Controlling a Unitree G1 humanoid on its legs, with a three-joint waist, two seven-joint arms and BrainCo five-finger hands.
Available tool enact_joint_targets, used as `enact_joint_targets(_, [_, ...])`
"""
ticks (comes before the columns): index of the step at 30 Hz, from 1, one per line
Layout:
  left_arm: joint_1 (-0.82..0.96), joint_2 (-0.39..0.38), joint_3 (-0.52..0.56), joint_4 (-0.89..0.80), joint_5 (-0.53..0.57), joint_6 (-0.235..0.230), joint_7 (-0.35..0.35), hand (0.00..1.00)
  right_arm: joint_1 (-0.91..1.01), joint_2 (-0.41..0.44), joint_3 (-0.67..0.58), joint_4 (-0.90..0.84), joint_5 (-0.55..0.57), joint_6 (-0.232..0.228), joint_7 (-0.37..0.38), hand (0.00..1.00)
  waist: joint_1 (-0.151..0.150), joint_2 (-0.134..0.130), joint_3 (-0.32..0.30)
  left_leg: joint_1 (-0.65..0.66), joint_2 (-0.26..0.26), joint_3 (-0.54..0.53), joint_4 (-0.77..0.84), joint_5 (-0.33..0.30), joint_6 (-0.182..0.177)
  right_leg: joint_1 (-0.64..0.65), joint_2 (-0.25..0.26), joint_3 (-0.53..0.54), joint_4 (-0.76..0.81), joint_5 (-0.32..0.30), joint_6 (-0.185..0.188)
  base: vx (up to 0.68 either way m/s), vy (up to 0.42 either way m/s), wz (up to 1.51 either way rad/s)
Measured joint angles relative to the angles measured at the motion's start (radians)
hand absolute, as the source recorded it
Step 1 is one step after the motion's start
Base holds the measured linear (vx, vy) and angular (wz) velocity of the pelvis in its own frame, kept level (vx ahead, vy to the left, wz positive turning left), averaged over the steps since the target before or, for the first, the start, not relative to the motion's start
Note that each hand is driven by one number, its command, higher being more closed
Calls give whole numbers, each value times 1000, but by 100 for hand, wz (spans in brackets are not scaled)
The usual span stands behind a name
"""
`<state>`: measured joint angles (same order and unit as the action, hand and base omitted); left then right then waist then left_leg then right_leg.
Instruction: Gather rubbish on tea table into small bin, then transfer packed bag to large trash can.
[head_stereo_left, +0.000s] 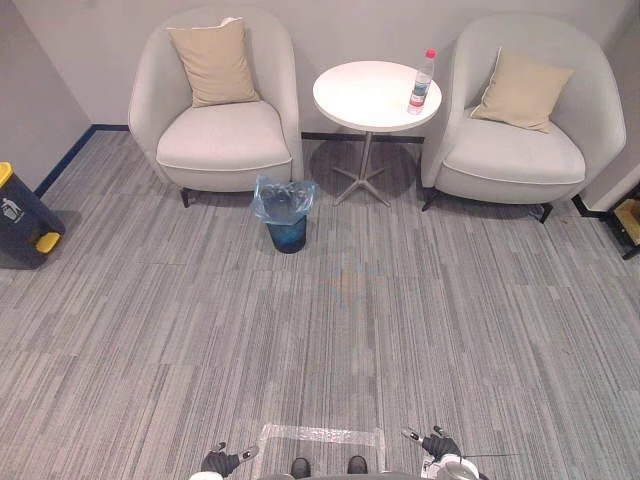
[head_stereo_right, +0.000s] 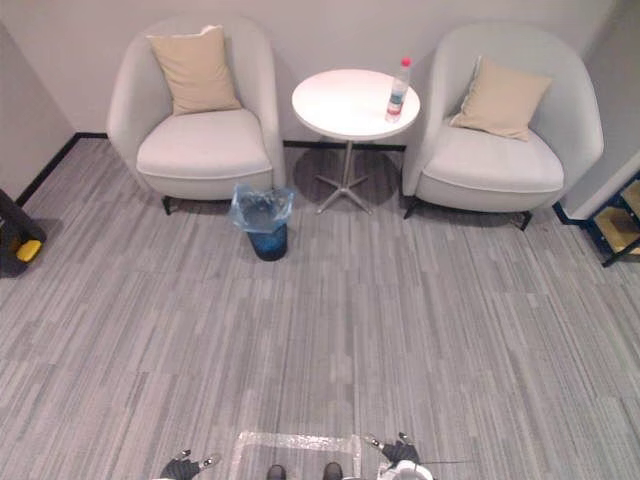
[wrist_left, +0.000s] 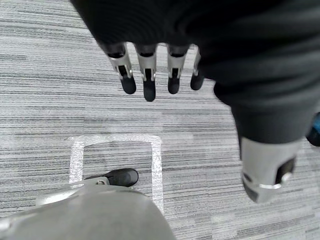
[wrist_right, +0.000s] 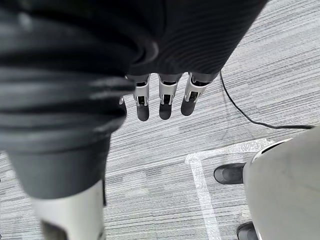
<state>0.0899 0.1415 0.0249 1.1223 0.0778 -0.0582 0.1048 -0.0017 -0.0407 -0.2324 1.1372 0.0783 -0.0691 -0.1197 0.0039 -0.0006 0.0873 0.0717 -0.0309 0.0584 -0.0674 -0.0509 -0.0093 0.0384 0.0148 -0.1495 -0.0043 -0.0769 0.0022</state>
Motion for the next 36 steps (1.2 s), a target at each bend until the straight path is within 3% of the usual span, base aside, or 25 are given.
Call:
enact_joint_targets(18, [0, 5, -1, 7, 1, 0, 0, 0, 6, 2, 0, 17, 3, 0, 0, 0, -1, -13, -1, 24, 0, 8, -27, 11, -1, 15, 0, 6, -10, 2, -2, -4, 7, -1])
enact_joint_targets(28, [-6, 9, -5, 9, 10, 2, -1, 0, 12, 1, -2, 13, 14, 0, 0, 0, -3, -15, 2, -1, 1, 89, -32, 4, 0, -25, 7, 73, -36, 24, -2, 17, 12, -19])
enact_joint_targets(32, [-30, 13, -8, 9, 8, 6, -1, 0, 6, 0, 0, 8, 34, 0, 0, 0, -2, -17, 14, -34, 16, 169, 39, -51, 8, -66, 17, 137, -15, 28, -1, 5, 19, -54])
enact_joint_targets(36, [-68, 7, -25, 8, -3, 6, -1, 0, 4, -7, 0, -17, 40, 0, 0, 0, -10, 3, 29, -71, 33, 221, 125, -97, 2, -123, 13, 70, 75, -6, 1, 24, -27, -48])
